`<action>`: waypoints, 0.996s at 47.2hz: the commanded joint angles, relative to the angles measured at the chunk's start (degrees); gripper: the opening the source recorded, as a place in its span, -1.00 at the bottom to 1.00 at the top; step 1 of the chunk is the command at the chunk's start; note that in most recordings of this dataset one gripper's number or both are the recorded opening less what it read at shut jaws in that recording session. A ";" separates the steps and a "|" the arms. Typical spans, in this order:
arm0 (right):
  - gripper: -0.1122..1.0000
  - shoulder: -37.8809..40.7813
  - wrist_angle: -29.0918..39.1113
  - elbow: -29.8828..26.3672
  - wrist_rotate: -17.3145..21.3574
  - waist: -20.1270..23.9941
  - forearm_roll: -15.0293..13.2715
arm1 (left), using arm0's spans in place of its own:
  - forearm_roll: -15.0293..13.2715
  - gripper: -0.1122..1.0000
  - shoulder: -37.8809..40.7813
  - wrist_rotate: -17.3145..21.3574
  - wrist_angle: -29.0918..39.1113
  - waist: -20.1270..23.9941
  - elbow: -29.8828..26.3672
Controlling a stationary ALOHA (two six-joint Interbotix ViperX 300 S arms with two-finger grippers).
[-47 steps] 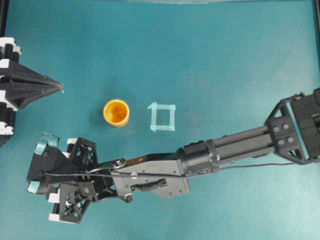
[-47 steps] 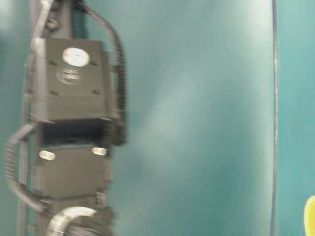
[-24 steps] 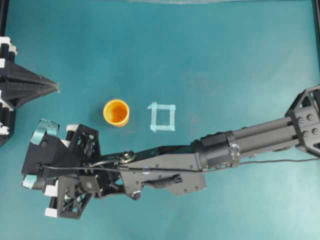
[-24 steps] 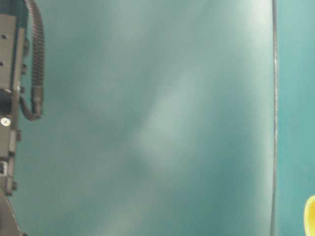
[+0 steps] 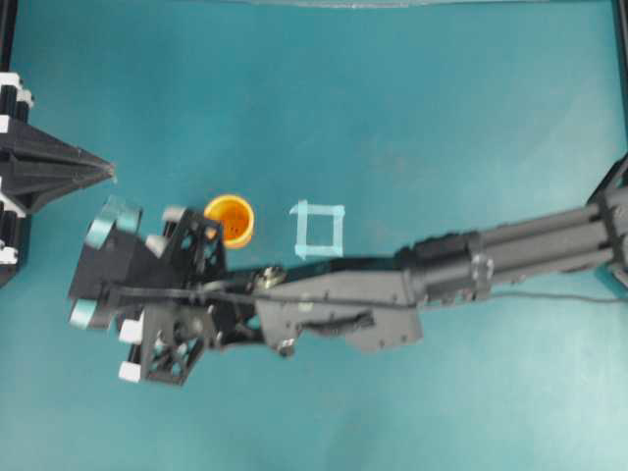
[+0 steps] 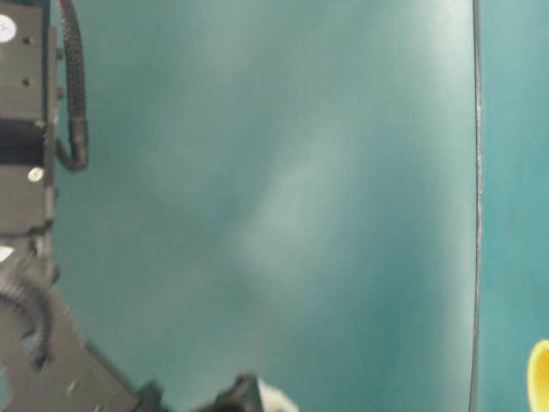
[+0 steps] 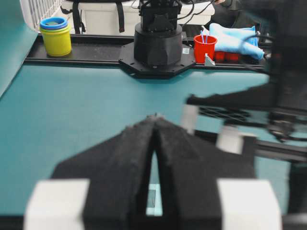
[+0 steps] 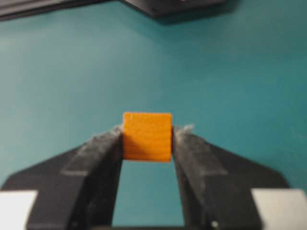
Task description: Move the block toward the cup with right arm.
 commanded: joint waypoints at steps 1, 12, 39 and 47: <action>-0.06 -4.83 -0.53 1.32 -0.09 -0.44 -0.26 | 0.09 -0.78 0.26 -0.09 -0.44 0.09 -1.85; -0.06 -8.70 -2.90 9.05 0.26 -1.93 -0.26 | 0.18 -0.78 0.26 0.00 -0.53 0.09 -1.85; -0.06 -15.73 -10.72 22.94 0.70 -6.15 -0.09 | 0.09 -0.78 0.26 -0.09 -0.62 0.09 -1.85; -0.06 -15.91 -10.72 23.29 0.70 -7.73 -0.18 | 0.09 -0.78 0.26 -0.09 -0.62 0.09 -1.85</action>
